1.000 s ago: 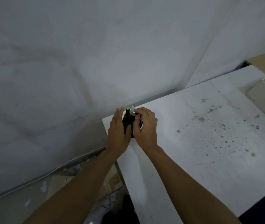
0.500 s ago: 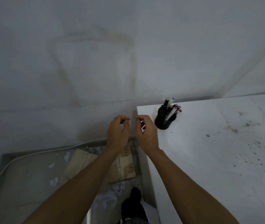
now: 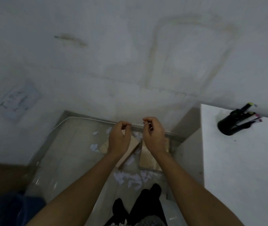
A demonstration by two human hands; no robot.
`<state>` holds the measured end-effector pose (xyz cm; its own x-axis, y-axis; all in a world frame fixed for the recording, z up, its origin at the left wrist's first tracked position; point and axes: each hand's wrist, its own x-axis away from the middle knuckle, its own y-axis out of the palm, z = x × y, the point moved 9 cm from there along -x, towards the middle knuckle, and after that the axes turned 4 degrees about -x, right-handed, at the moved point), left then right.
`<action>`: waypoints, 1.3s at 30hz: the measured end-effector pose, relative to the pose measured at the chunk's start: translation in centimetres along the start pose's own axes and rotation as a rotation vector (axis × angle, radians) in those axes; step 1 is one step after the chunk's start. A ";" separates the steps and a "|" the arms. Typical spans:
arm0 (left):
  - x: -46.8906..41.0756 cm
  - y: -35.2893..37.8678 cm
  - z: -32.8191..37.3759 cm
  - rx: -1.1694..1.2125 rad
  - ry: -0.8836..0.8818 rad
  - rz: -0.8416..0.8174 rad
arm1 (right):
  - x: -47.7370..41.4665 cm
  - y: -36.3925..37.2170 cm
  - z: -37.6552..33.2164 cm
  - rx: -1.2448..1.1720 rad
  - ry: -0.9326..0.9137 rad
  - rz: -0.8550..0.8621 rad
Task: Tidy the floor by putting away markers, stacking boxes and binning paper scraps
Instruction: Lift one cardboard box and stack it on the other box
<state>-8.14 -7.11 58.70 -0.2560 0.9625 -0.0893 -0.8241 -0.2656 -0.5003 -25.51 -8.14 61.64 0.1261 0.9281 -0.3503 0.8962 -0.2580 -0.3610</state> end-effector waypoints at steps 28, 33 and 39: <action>-3.3 16.4 -50.8 -0.147 -0.389 0.018 | 6.3 35.6 44.6 0.200 0.086 -0.426; -1.9 21.1 -59.4 -0.343 -0.451 0.041 | 7.6 38.6 54.4 0.416 0.146 -0.463; -0.8 23.3 -63.9 -0.413 -0.557 0.064 | 8.4 39.2 59.9 0.661 0.247 -0.488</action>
<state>5.10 -10.57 -7.90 -0.6100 0.7449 0.2702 -0.5671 -0.1722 -0.8055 -14.80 -26.51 -7.26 -0.0512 0.9880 0.1455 0.4517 0.1528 -0.8790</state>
